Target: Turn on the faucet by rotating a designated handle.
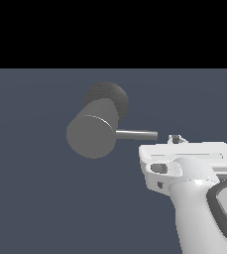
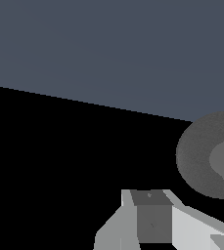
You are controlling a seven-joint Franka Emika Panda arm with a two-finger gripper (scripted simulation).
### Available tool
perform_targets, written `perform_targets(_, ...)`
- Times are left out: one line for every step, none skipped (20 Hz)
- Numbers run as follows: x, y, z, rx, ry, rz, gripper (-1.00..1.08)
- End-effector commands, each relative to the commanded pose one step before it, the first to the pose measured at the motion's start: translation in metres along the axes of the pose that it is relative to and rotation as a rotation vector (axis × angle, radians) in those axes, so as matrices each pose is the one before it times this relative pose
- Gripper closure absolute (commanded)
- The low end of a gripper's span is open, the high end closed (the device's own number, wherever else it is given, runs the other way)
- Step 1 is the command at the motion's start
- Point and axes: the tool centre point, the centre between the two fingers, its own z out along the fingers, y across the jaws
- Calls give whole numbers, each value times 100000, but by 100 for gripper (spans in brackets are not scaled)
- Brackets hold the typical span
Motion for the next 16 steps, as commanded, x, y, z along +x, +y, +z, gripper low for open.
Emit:
perform_targets(-72, 1290, 18, -2381, 622, 2148, 108)
perform_targets(-41, 358, 34, -611, 139, 684, 108)
perform_targets(-51, 283, 58, -430, 109, 684, 108)
perform_targets(-60, 225, 86, -268, 98, 737, 108)
perform_targets(-57, 172, 102, -115, 116, 770, 108)
perform_targets(-35, 134, 100, 1, 176, 777, 108)
perform_targets(8, 111, 70, 51, 257, 686, 108)
perform_targets(54, 109, 28, 35, 339, 561, 108)
perform_targets(109, 132, -17, -20, 459, 490, 108)
perform_targets(164, 162, -61, -86, 587, 432, 108)
perform_targets(224, 196, -104, -148, 736, 402, 108)
perform_targets(284, 230, -145, -207, 892, 379, 108)
perform_targets(345, 261, -183, -258, 1052, 367, 108)
perform_targets(400, 283, -211, -290, 1205, 366, 108)
perform_targets(446, 295, -226, -293, 1346, 391, 108)
perform_targets(413, 275, -200, -260, 1264, 407, 108)
